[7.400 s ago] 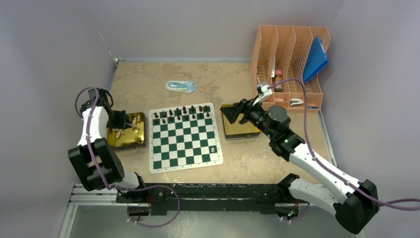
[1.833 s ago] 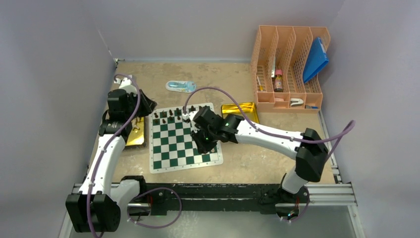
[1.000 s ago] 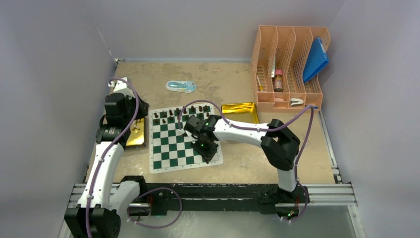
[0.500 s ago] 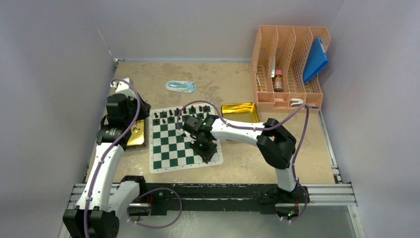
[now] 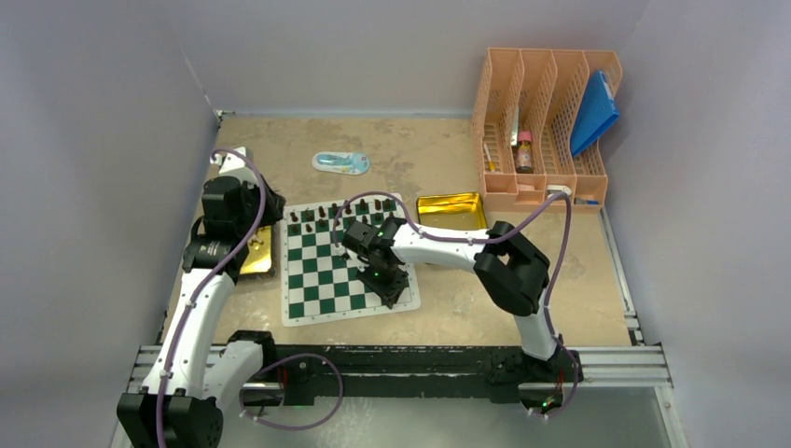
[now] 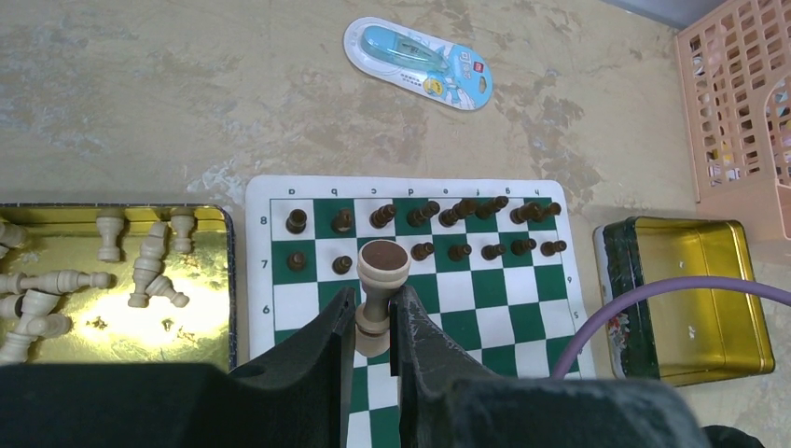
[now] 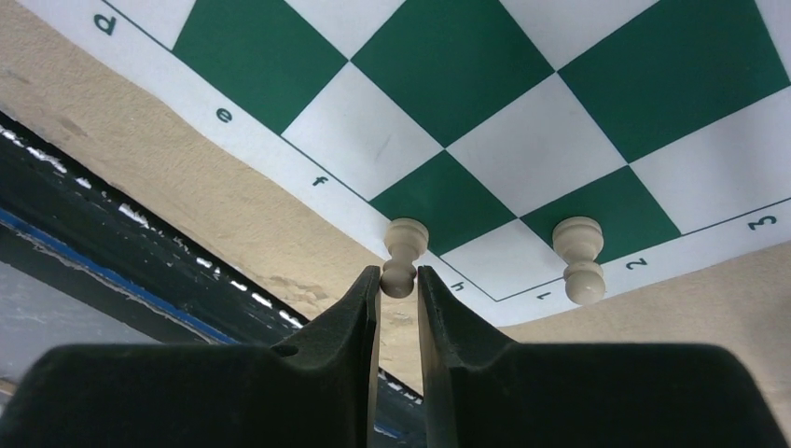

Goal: Set up the chess pieces on the board
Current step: Place the chess piece on the chessboard.

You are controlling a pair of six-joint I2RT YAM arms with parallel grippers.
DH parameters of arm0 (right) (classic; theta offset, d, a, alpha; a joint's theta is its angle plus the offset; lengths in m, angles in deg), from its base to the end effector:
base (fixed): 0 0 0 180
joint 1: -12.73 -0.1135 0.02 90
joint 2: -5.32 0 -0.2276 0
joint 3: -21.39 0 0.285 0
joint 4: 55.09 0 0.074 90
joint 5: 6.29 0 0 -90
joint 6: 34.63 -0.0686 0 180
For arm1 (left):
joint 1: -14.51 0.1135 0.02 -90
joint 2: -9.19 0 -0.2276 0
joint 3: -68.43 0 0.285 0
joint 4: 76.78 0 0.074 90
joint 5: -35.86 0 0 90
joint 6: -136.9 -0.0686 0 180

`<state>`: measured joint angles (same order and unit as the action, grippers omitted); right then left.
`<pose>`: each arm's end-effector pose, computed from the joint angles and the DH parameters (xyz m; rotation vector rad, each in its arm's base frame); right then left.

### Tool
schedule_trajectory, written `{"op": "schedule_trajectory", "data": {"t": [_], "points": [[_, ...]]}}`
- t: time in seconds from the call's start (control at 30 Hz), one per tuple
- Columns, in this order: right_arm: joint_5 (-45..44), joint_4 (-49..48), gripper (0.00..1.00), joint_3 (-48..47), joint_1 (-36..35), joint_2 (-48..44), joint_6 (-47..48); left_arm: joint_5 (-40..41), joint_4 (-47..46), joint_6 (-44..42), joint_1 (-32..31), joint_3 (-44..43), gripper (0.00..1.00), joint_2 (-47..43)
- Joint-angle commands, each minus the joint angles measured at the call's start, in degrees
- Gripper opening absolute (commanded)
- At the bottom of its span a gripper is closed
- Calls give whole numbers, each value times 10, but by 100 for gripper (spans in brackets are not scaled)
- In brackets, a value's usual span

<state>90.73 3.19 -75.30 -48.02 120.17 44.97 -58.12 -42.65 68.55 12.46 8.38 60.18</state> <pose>0.1978 0.3703 0.0931 -1.2957 2.7051 0.3571 0.2868 -0.0150 0.2749 -0.3002 2.0006 -0.3330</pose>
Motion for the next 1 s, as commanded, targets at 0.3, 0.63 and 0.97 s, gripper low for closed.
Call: {"op": "schedule_trajectory", "data": {"t": [0.3, 0.63, 0.97], "points": [[-23, 11, 26, -33, -2, -24, -1, 12, -18, -7, -8, -25, 10, -6], [-19, 6, 10, -37, -2, -42, -10, 18, -14, -7, -8, -26, 10, -8], [-87, 25, 11, -51, -1, -27, -22, 21, -13, -6, -8, -23, 11, -14]]}}
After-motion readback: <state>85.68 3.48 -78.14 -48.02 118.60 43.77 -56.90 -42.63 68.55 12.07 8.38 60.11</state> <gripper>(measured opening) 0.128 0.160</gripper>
